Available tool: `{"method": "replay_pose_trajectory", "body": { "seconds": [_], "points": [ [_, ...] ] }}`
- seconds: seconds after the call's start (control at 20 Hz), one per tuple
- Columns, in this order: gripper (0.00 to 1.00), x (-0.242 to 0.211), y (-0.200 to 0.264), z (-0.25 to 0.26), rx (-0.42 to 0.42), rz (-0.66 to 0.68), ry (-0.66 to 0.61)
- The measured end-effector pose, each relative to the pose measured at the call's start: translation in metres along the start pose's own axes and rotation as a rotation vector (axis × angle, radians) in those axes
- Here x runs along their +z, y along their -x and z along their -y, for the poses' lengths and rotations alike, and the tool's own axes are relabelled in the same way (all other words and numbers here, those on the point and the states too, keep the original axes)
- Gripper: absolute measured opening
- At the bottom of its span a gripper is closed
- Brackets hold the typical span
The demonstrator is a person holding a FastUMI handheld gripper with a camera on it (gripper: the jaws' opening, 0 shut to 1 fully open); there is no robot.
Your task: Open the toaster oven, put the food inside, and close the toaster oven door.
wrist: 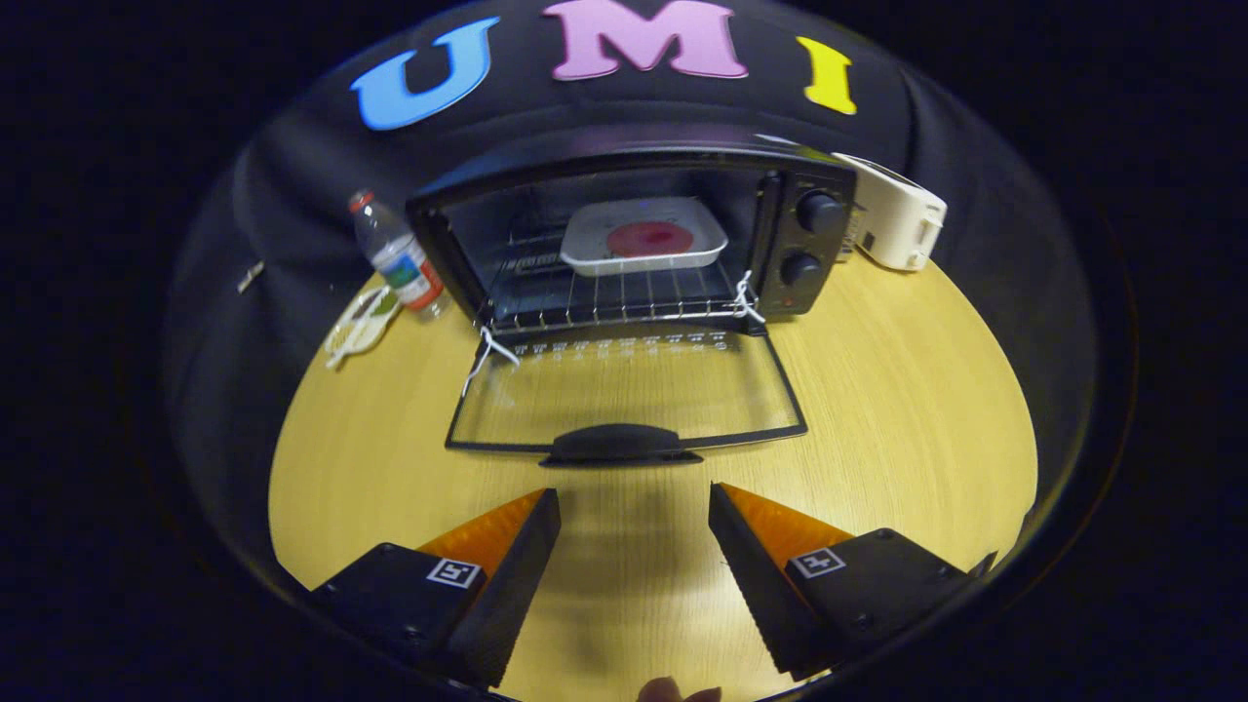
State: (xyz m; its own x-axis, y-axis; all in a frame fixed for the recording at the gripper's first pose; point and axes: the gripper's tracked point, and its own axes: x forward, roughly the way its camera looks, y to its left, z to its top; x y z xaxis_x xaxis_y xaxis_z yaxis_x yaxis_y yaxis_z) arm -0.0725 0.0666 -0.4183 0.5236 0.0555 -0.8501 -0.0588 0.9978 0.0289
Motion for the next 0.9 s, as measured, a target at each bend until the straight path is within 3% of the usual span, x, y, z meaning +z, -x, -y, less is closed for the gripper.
{"method": "replay_pose_trajectory", "body": {
  "seconds": [0.25,0.6,0.9],
  "points": [
    [0.99,-0.011,-0.03,-0.011,-0.045,-0.031,0.052],
    [0.99,0.0,-0.055,-0.013,-0.069,-0.061,-0.067],
    [0.99,0.01,-0.033,-0.014,-0.06,-0.017,-0.045]
  ]
}}
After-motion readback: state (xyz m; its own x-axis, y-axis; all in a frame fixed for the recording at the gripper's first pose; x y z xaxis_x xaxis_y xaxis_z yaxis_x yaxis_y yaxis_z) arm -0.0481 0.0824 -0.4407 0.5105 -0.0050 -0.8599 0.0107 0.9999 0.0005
